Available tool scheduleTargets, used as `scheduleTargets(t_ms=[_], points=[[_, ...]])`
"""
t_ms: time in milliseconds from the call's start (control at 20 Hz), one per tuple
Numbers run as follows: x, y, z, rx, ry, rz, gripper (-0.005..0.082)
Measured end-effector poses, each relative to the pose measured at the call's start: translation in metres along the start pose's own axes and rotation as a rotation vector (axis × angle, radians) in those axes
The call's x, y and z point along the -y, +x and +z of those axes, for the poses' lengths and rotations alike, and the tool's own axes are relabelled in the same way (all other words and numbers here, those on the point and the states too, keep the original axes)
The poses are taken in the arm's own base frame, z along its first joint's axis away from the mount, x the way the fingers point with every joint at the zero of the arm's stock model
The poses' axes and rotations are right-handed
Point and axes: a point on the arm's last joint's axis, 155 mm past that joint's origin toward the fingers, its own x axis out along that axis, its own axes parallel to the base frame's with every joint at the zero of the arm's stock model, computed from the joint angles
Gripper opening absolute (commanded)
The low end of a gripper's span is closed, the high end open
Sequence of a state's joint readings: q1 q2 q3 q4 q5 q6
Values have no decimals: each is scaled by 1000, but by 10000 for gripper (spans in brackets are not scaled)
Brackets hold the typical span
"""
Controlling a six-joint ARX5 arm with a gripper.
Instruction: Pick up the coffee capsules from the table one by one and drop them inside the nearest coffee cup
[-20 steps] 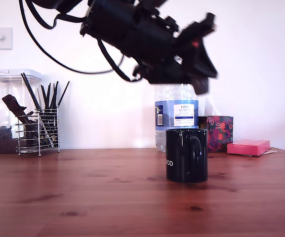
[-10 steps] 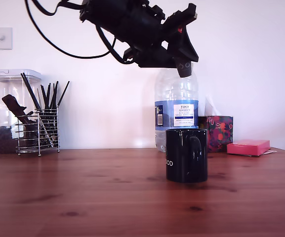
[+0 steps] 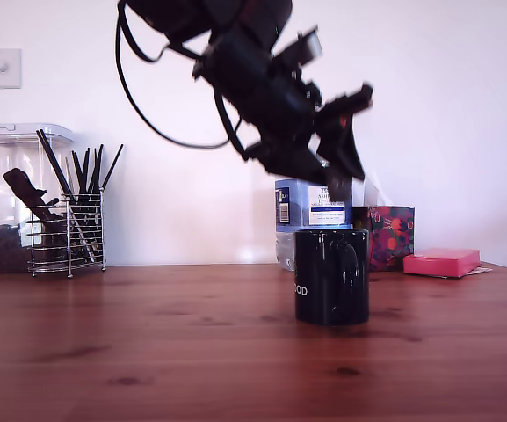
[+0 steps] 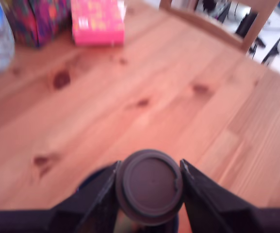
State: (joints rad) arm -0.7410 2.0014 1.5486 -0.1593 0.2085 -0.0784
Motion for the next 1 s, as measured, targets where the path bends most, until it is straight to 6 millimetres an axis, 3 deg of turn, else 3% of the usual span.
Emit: scheduleTargets(t_ms=[200,450,600,750,1000], points=[[-7,15,-26,-68,-16,8,248],[-7,16,-26,-68,-16,8,270],[-7,16,-27,-70,-15,8,455],[-7,16,-28,-75,-15,8,572],[-7,15,-35,-101,-20,10,531]])
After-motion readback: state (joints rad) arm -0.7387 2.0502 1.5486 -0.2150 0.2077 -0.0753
